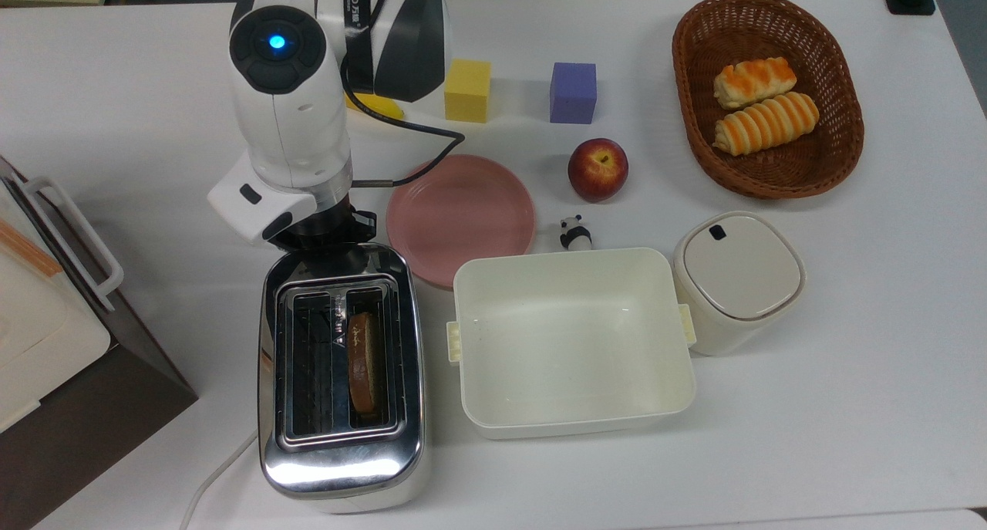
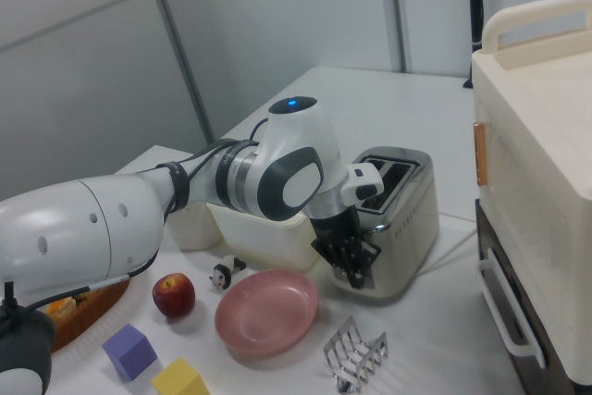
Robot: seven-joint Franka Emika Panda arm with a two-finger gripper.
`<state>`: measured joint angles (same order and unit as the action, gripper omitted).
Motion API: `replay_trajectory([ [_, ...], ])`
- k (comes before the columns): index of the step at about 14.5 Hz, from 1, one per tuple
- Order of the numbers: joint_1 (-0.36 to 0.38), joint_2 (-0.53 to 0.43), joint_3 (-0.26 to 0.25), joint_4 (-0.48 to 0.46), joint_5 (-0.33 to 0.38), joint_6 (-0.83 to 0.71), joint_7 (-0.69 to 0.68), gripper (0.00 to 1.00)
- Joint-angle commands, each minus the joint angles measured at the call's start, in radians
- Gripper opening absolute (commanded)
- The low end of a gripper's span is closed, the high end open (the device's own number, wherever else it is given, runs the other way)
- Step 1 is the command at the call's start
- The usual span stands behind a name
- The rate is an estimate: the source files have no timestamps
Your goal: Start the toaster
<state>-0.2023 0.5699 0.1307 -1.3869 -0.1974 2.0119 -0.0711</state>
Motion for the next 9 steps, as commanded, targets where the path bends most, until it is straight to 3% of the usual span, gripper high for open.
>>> replay_trajectory([
  [1,0.001,-0.053,-0.008,-0.034,-0.010,0.024,-0.003,0.25],
  [5,0.004,-0.102,-0.006,-0.035,-0.005,-0.030,0.001,0.10],
  [9,0.004,-0.149,0.003,-0.034,-0.002,-0.070,0.001,0.10],
])
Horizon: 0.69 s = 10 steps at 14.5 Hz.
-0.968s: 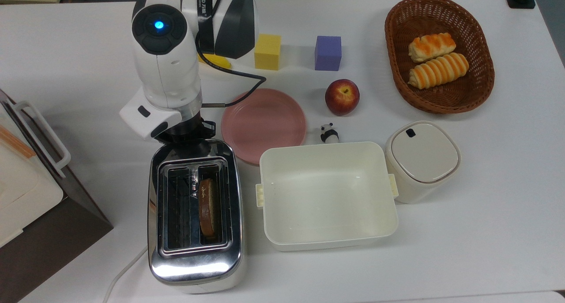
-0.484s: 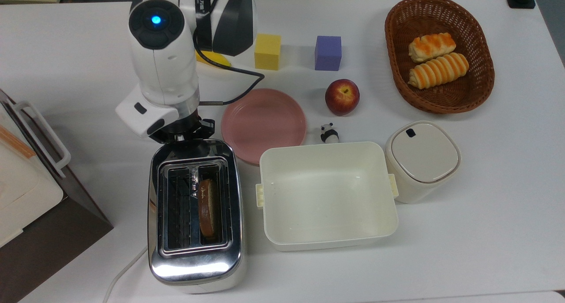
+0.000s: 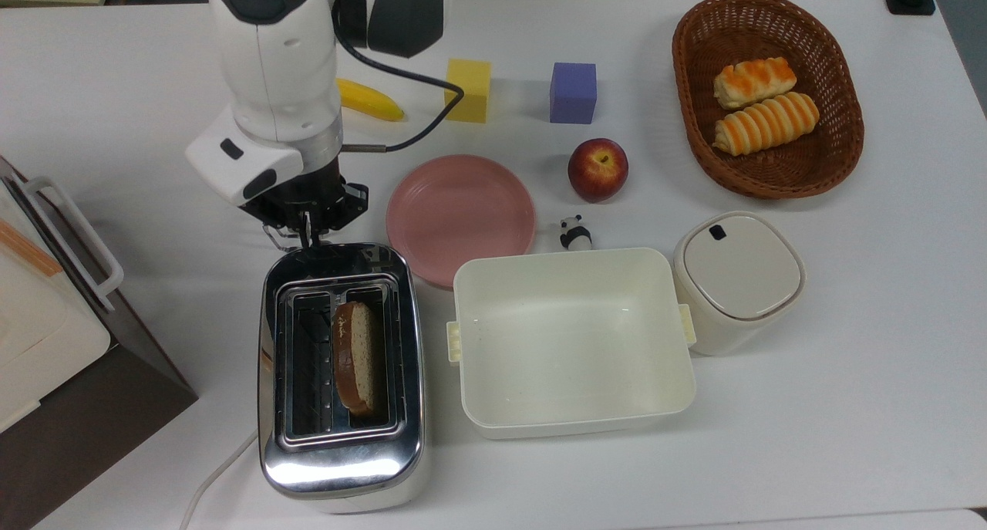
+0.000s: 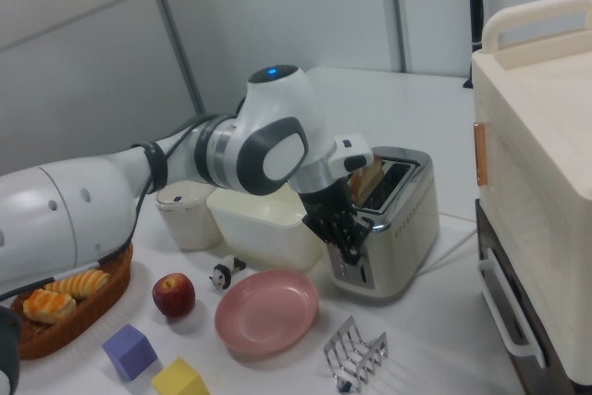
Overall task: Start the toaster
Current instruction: 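Lift the gripper up and away from the toaster lever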
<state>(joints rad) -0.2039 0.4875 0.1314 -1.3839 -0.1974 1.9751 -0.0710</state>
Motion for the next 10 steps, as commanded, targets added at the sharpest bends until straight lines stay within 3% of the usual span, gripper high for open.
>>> replay_trajectory([
  [1,0.005,-0.084,0.013,-0.038,0.001,-0.038,0.004,0.10],
  [4,0.000,-0.131,0.037,-0.038,0.001,-0.093,0.020,0.11],
  [6,0.003,-0.165,0.040,-0.038,0.001,-0.192,0.022,0.23],
  [8,0.005,-0.171,0.059,-0.034,0.000,-0.267,0.030,0.73],
  [9,0.005,-0.187,0.063,-0.029,-0.005,-0.297,0.049,0.91],
  [10,0.005,-0.216,0.063,-0.029,-0.005,-0.326,0.065,1.00],
])
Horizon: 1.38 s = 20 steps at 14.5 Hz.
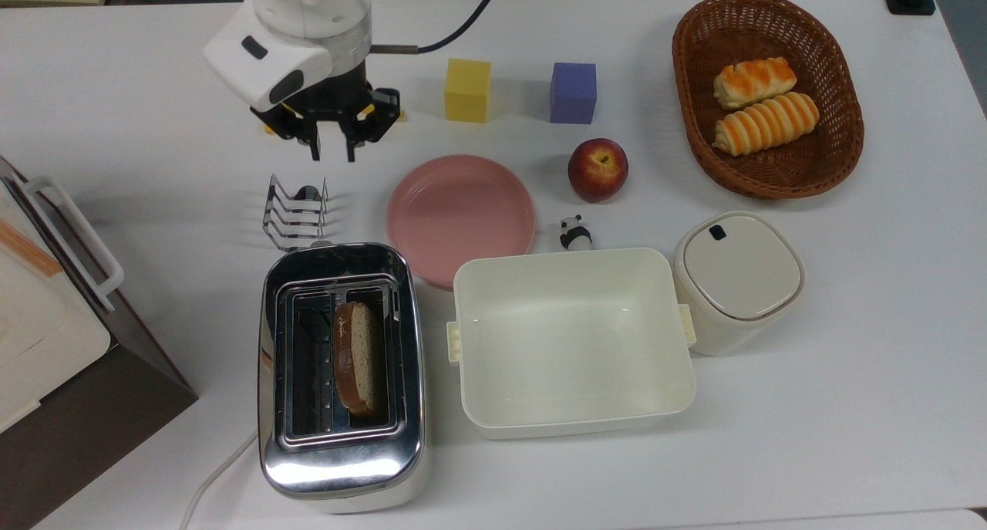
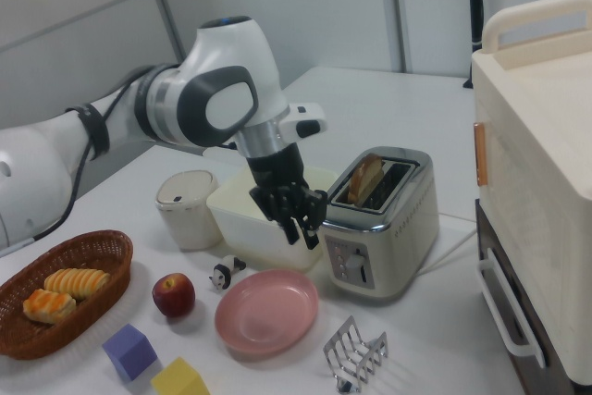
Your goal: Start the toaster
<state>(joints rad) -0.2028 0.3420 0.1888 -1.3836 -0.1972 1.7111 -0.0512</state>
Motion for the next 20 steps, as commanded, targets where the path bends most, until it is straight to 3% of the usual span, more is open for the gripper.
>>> replay_trajectory([
  [1,0.003,-0.093,0.009,-0.028,-0.004,-0.088,0.047,1.00],
  [5,-0.003,-0.181,0.021,-0.029,0.002,-0.188,0.047,1.00],
  [16,-0.012,-0.199,0.018,-0.012,0.007,-0.208,0.045,1.00],
  [20,-0.020,-0.213,0.009,-0.012,0.048,-0.211,0.036,1.00],
])
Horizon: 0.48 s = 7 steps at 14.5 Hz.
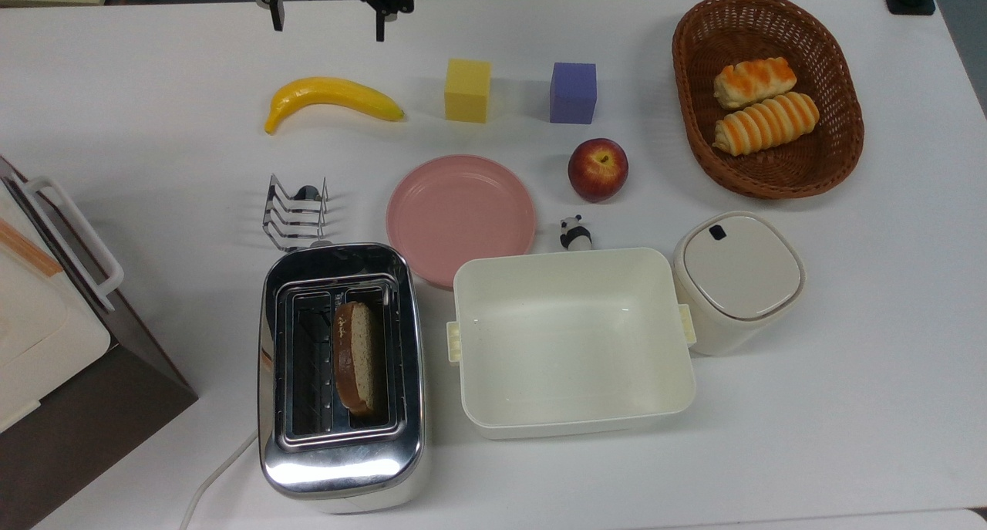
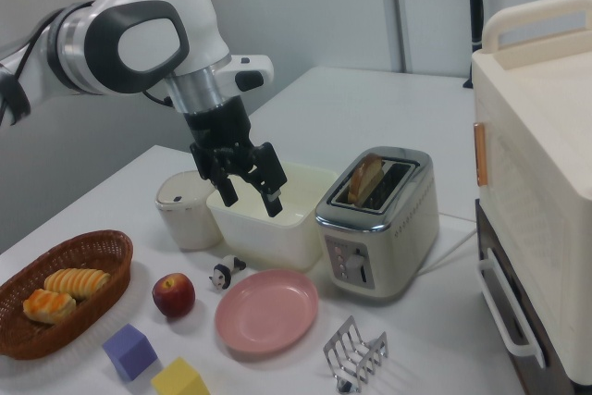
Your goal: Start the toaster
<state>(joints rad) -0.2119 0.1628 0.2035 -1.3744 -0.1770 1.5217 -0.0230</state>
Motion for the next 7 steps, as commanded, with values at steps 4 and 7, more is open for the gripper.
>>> replay_trajectory([
  [4,-0.020,-0.066,-0.006,-0.022,0.092,-0.024,0.009,1.00],
  [7,-0.024,-0.063,-0.006,-0.023,0.108,-0.021,0.017,1.00],
])
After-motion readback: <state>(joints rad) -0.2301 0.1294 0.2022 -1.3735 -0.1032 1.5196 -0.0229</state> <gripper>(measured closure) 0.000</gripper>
